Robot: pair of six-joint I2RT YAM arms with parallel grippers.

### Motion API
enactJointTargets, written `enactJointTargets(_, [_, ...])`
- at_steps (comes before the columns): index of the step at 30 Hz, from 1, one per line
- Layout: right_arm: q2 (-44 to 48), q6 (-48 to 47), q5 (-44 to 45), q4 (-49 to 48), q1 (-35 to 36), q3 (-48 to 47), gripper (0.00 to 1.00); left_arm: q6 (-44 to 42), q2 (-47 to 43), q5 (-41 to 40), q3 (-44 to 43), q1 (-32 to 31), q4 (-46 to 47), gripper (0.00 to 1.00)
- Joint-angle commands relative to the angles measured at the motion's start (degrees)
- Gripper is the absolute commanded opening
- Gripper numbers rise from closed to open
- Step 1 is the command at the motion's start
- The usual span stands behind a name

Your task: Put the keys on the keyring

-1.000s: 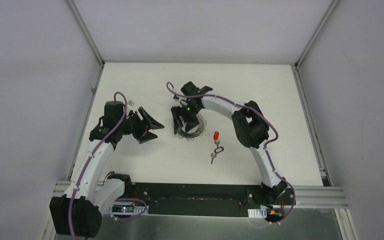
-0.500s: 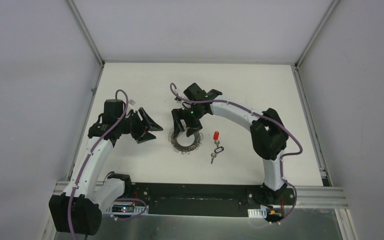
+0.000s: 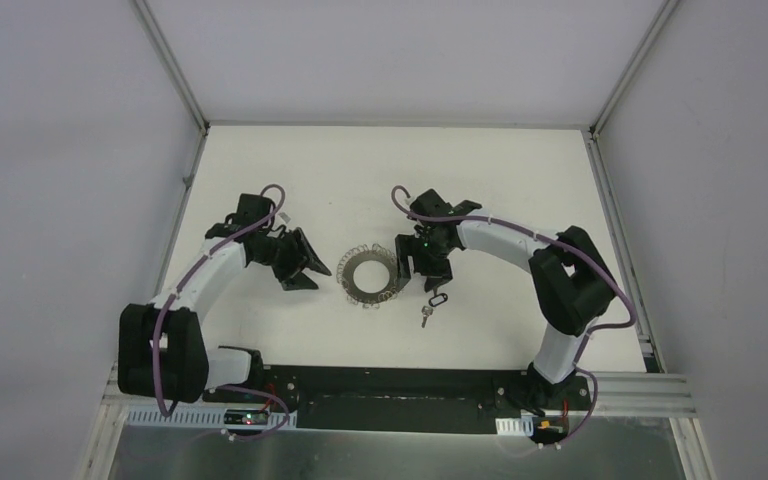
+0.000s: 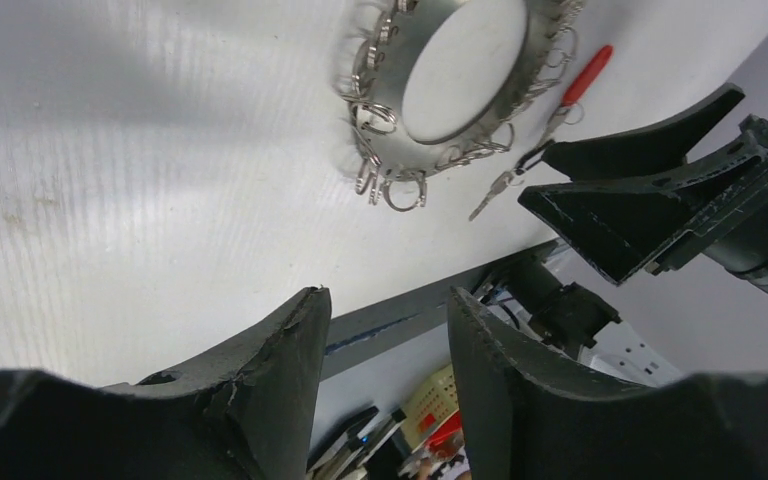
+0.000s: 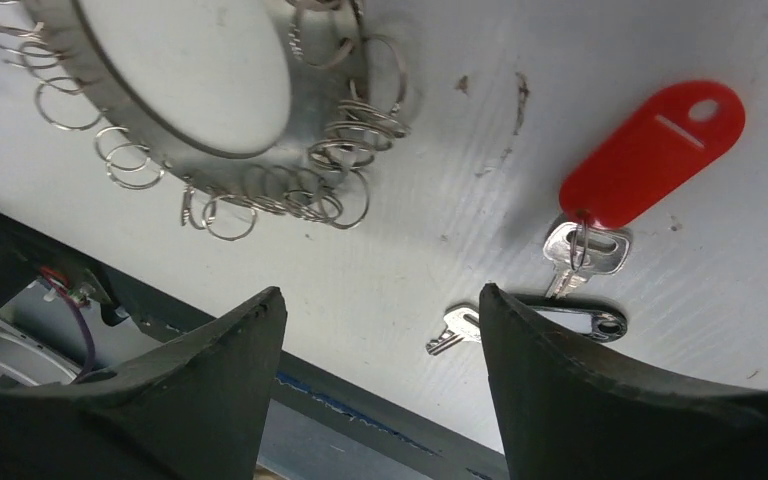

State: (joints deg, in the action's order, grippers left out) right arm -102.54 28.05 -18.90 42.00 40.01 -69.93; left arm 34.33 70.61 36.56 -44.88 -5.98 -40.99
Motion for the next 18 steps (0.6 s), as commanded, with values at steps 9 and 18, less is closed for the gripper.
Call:
enactJointTargets(9, [-7.1, 4.2, -0.4, -7.7, 0.3, -2.6, 0.7, -0.1, 13.4, -1.8, -1.1, -5.5, 9.5, 0.39])
enactJointTargets(18, [-16.3, 1.4, -0.3, -3.2, 0.3, -15.9, 0.66, 2.7, 17.4, -1.0, 4.2, -6.8, 18.4, 0.38])
